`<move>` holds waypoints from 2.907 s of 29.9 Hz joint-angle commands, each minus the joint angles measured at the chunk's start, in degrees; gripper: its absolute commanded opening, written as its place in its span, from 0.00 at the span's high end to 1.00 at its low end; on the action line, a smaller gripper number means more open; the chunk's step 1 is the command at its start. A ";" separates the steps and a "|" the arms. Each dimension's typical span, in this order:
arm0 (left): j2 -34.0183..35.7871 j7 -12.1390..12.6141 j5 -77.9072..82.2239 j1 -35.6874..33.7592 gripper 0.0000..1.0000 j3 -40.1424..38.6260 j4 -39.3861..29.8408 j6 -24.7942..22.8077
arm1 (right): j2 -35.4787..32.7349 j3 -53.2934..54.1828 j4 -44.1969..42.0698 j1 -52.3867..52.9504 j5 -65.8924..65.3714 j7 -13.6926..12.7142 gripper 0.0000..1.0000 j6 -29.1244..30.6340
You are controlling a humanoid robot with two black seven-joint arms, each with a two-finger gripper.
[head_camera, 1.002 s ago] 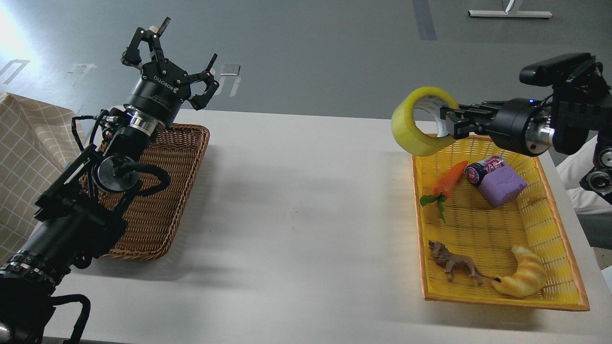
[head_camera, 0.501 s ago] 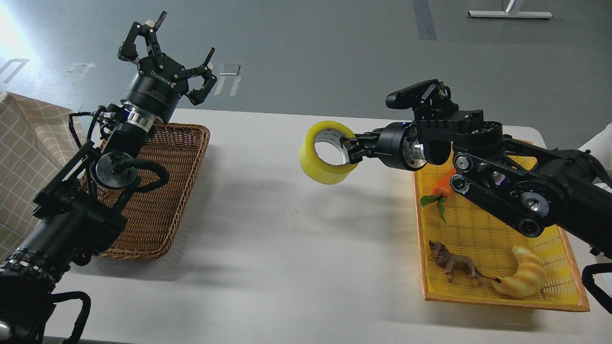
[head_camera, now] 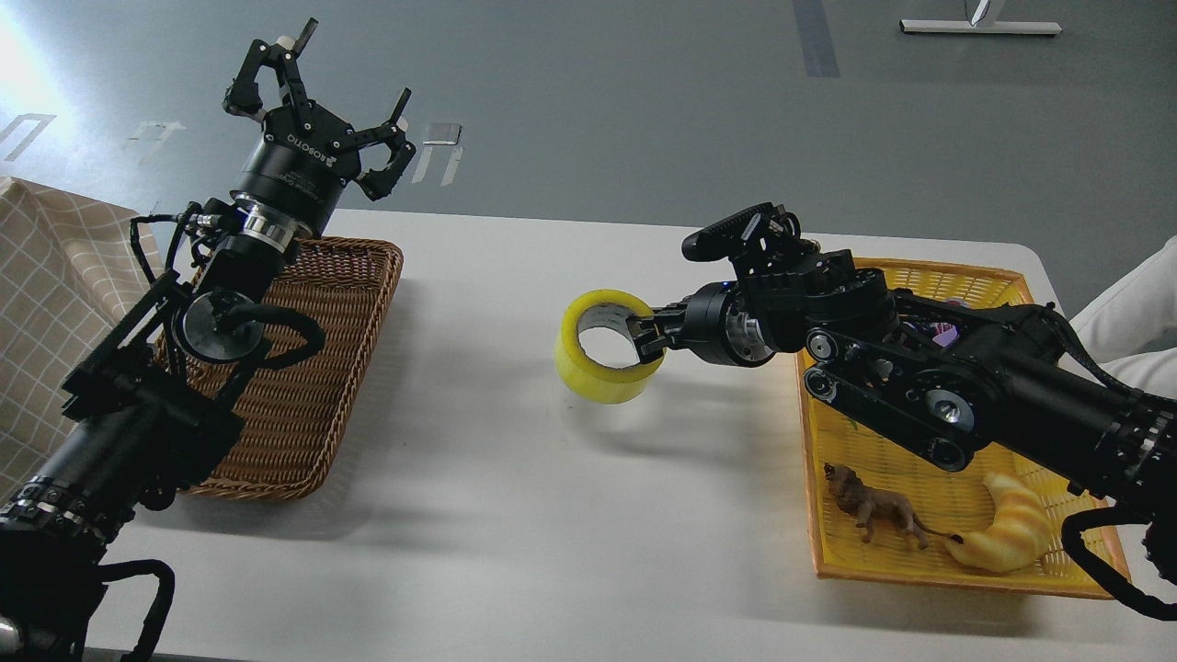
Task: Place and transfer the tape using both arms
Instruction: 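Lift the tape roll with the right gripper toward the table center, then lower the tape roll onto the table and release it, then withdraw the right gripper back above the yellow basket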
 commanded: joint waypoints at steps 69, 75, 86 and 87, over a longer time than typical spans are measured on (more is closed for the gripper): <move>-0.61 0.00 0.02 0.09 0.02 -0.97 -0.17 0.00 | 7.72 -4.32 -9.93 0.70 0.40 -0.01 0.22 0.00; -0.79 0.00 0.02 0.26 0.02 -0.89 -0.17 0.00 | 6.49 2.79 -7.39 0.88 0.75 -0.10 0.03 0.00; -0.70 0.18 0.10 0.79 0.02 -0.71 -0.08 0.00 | -5.99 11.67 11.16 -0.70 0.84 -0.18 0.02 0.00; -0.70 0.18 0.10 0.79 0.02 -0.71 -0.08 0.00 | -6.61 12.64 11.78 -0.96 0.84 -0.18 0.02 0.00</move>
